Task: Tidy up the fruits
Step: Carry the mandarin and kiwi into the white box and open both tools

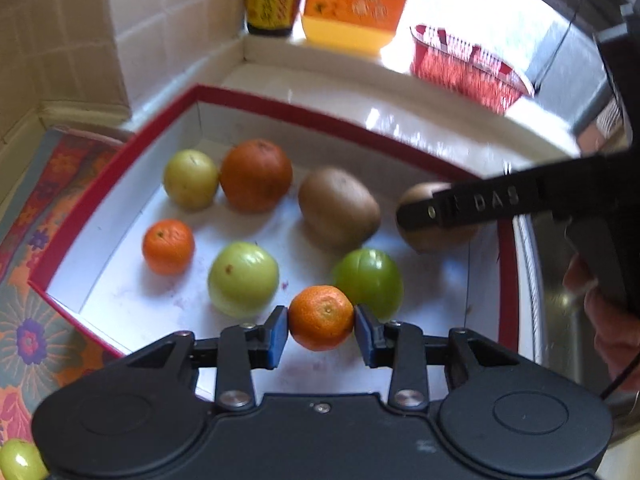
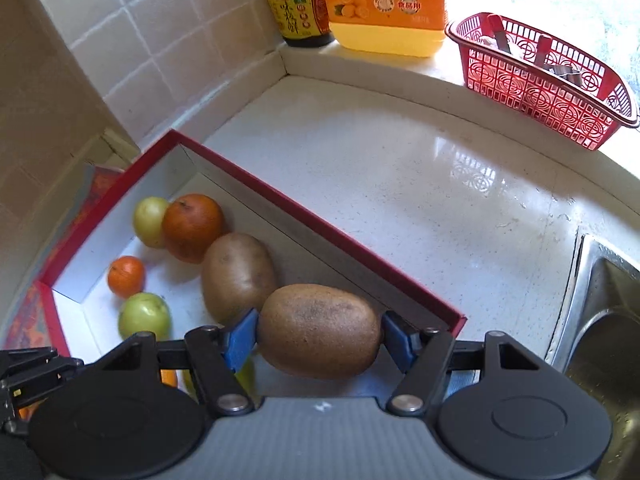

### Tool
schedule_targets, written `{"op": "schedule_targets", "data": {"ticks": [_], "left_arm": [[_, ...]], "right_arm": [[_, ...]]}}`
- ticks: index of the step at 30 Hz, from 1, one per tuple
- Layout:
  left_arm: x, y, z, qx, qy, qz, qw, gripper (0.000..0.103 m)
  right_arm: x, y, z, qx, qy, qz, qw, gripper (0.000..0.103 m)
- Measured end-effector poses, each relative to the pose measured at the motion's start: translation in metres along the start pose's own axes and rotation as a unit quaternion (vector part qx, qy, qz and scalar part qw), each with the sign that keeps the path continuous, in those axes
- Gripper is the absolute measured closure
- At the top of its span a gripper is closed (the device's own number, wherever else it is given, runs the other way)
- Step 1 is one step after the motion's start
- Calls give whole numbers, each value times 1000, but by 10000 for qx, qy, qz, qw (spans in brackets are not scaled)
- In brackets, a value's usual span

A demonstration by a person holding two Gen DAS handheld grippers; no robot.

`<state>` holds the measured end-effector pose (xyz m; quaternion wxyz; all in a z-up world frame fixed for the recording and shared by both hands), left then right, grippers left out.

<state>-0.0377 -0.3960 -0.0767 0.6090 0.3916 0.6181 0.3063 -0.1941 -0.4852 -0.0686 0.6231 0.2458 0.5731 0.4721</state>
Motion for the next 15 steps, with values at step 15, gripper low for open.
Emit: {"op": "schedule_targets", "data": {"ticks": [15], "left_arm": [[3,-15,-6,-156,-55,153,9997,45]], "right_arm": [[0,-9,5,22,141,119,9998,34]]}}
Point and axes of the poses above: each gripper's, at about its wrist camera, not at the fingertips, and y roughly against the way its jaws point, z to its left, x to its underside, the point moved 3 cm from there along -y, roughly the way its jaws point, and after that the axes turned 8 degrees about -y, right-handed, at the moved point
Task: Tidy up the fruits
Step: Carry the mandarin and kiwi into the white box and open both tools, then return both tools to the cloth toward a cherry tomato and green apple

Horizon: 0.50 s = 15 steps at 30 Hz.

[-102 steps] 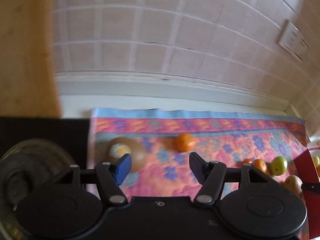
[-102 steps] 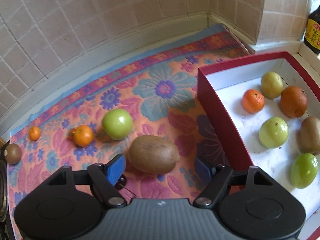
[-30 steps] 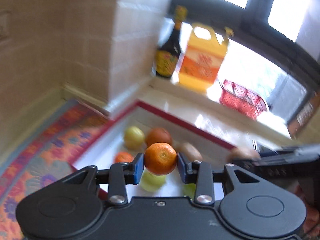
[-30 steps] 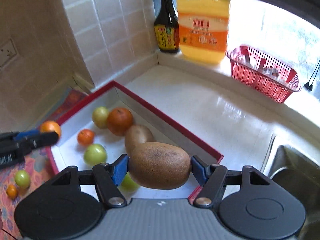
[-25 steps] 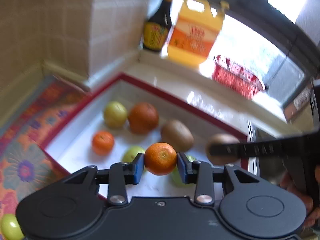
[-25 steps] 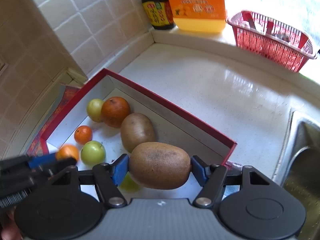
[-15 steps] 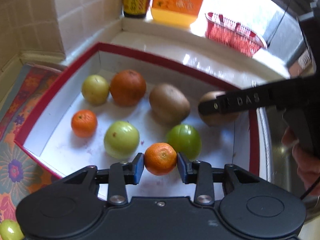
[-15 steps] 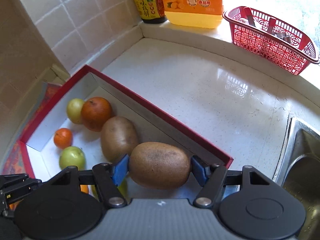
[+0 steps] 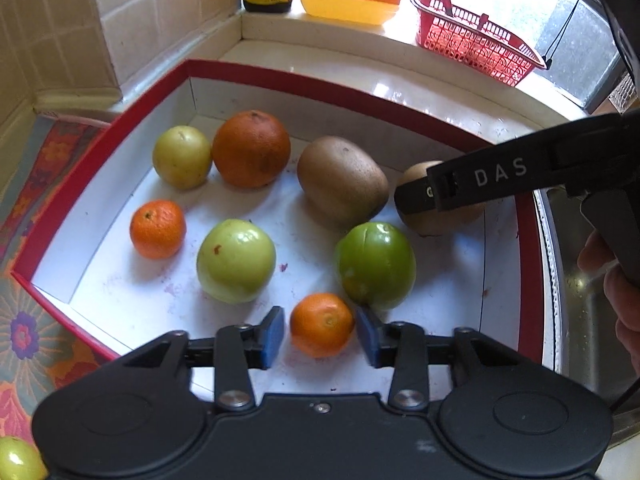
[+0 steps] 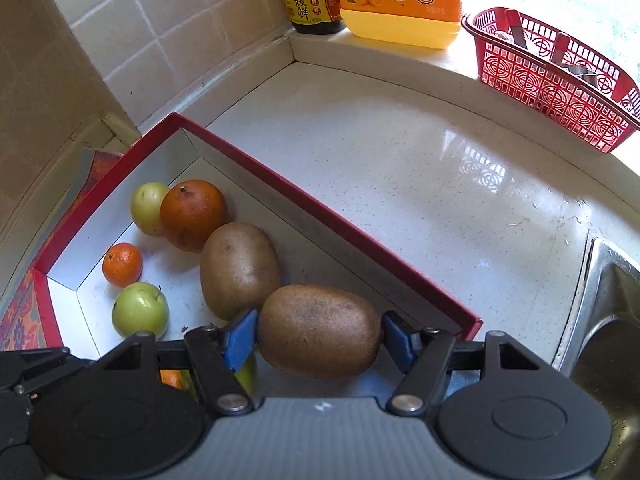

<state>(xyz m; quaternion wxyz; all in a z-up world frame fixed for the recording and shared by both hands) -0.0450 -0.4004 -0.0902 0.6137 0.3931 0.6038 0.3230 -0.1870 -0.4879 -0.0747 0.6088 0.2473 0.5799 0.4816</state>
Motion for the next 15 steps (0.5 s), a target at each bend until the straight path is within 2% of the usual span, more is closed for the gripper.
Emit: {"op": "schedule_targets", "data": {"ticks": [4,9,11,15], "left_arm": [[0,13,2,-12,76,-149,9999,42],[7,42,5,-76,219,-450,9987,42],[11,59,8,-136,367,-608,9974,42],[28,95,13,98,892,-949,9914,41]], "right_arm": [[-1,6,-2,-145,-100,4,9998,33],[-3,41,-5,-376,-187,-339,9985,34],[-3,59,-7,-521,-294,-465,9971,34],[-3,87,1,-673,-245,-727,9948,34]]}}
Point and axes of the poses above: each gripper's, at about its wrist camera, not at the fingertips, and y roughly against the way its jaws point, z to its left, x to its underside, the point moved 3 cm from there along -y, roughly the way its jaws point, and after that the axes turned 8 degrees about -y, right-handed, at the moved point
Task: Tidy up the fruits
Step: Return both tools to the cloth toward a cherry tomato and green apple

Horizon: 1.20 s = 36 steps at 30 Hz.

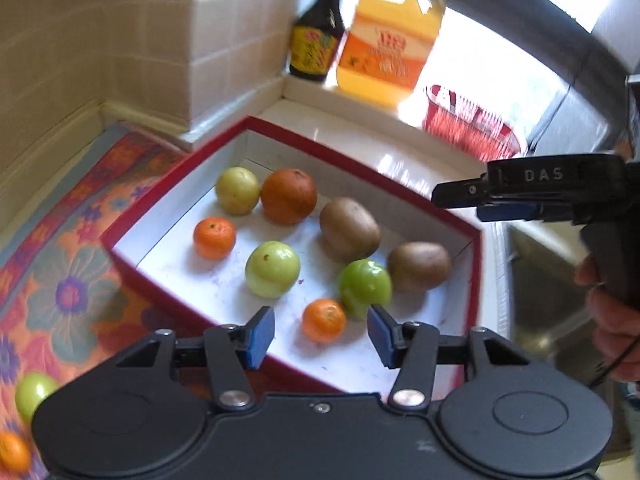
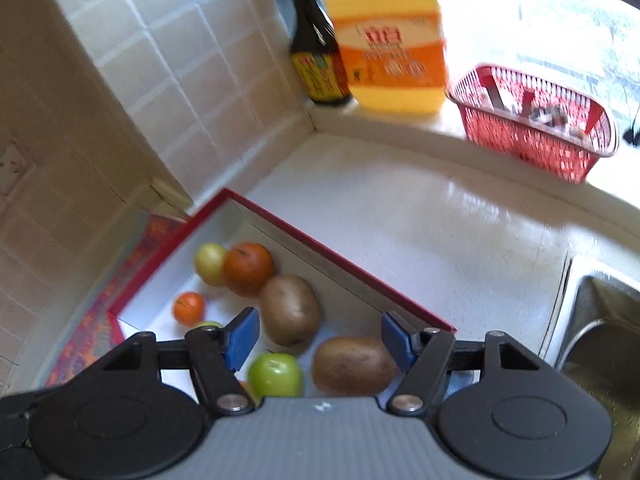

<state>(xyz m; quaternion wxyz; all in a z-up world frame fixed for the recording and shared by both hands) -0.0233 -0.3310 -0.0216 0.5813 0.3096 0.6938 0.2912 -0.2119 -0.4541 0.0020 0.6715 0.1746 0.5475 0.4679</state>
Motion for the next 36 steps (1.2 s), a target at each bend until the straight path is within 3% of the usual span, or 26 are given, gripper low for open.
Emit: {"op": "schedule_targets", "data": {"ticks": [6,10,17,22,25,27,31,36], "left_arm": [[32,60,17,-324,375,-391,9980,41],[59,102,47,-887,707,-570,9919,41],[120,172,119,-1478,1708,-853,9704,41],[161,204,162,-1928,2140,-878,9536,41],[183,208,186,-2002,2370,-804,9472,37],[194,202,200,-1865,2626,-815,9432,33],[209,174,219,-1720,3003,-777,9350,34],[210,133,229,-1880,2663,-432,9444,42]], "right_arm": [[1,21,47,-382,321,-201,9986,33],[11,22,93,-678,626,-203,9955,33],[41,12,175,-1092,1180,20,9870,33],[68,7,221,-1235,1598,228,9791,34],[82,0,243,-1256,1838,310,9744,34],[93,-10,256,-1249,1923,420,9724,34],[114,-43,274,-1127,2014,768,9700,34],[143,-77,286,-945,2136,1213,9647,36]]}}
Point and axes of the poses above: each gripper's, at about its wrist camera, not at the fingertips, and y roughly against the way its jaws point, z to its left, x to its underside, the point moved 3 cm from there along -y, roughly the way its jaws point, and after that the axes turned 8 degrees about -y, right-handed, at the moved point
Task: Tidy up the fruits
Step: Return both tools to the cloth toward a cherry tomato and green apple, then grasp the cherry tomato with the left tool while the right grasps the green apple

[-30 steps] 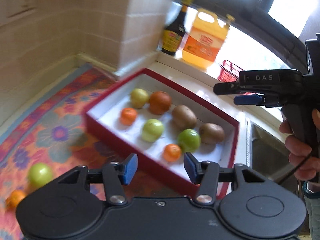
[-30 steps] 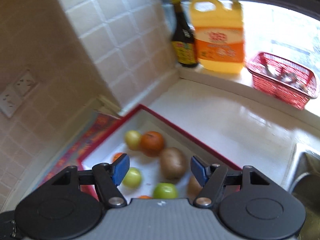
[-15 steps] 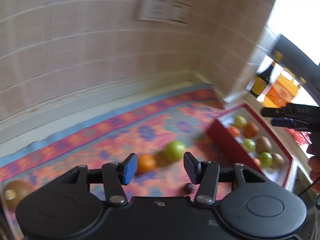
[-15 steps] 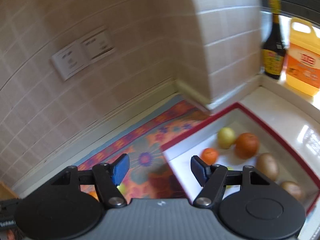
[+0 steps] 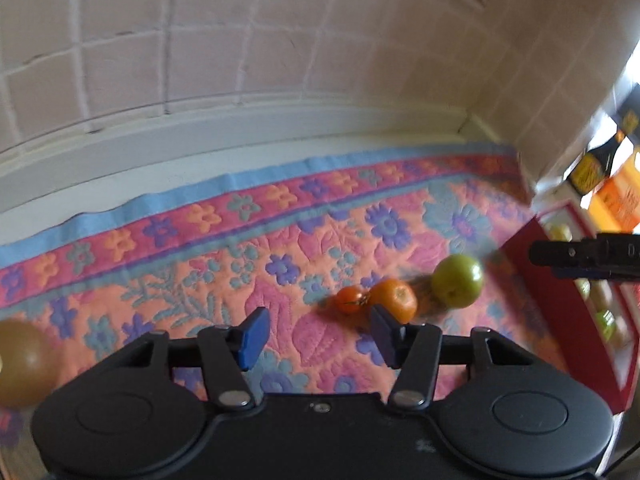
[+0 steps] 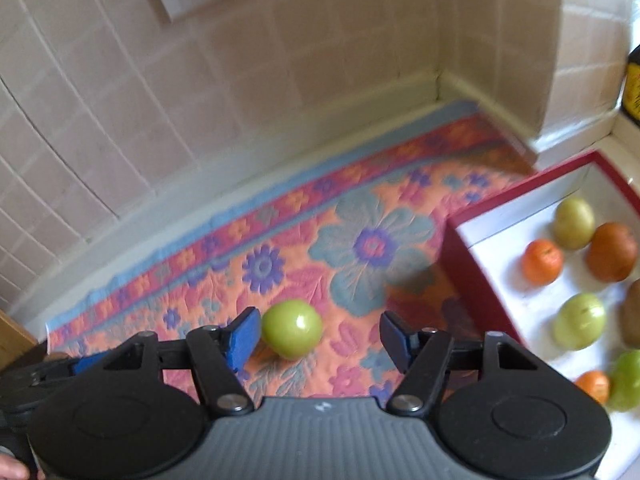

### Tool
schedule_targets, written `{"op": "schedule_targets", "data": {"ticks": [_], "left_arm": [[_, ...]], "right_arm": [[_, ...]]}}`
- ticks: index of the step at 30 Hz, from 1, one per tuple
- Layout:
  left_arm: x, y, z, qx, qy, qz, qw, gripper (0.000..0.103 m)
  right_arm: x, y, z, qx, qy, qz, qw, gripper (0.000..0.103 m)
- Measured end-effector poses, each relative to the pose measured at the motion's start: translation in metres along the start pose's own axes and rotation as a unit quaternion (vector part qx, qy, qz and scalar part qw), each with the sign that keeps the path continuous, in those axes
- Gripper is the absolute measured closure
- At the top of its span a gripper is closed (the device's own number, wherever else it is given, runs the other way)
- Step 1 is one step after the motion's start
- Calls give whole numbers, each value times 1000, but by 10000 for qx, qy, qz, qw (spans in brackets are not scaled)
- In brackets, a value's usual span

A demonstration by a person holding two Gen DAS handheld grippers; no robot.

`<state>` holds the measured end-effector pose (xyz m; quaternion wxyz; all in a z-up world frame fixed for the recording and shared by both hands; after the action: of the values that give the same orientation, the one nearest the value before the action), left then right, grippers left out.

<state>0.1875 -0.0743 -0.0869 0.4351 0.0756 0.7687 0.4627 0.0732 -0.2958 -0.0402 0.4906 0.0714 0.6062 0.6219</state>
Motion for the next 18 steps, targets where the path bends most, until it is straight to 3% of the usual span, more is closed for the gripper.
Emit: {"op": "schedule_targets", "data": {"ticks": [6,18], "left_arm": [[-2,-26,-8,164,-394,139,9990,46],[-12,-50,-3,145,-263,138,9995,50]], "right_arm": [[3,-34,0,48,-267,289,9992,37],[0,-67,9,10,-462,474,9978,37]]}}
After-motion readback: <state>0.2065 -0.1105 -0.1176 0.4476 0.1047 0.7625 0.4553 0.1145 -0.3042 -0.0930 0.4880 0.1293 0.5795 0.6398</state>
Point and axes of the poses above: each gripper's, at about its wrist camera, not at the fingertips, and y roughly against the way its jaws point, z to its left, x to its underside, the point moved 3 cm from there along -y, roughly the way its jaws point, and after that the axes turned 8 degrees about -y, right-handed, at the moved point
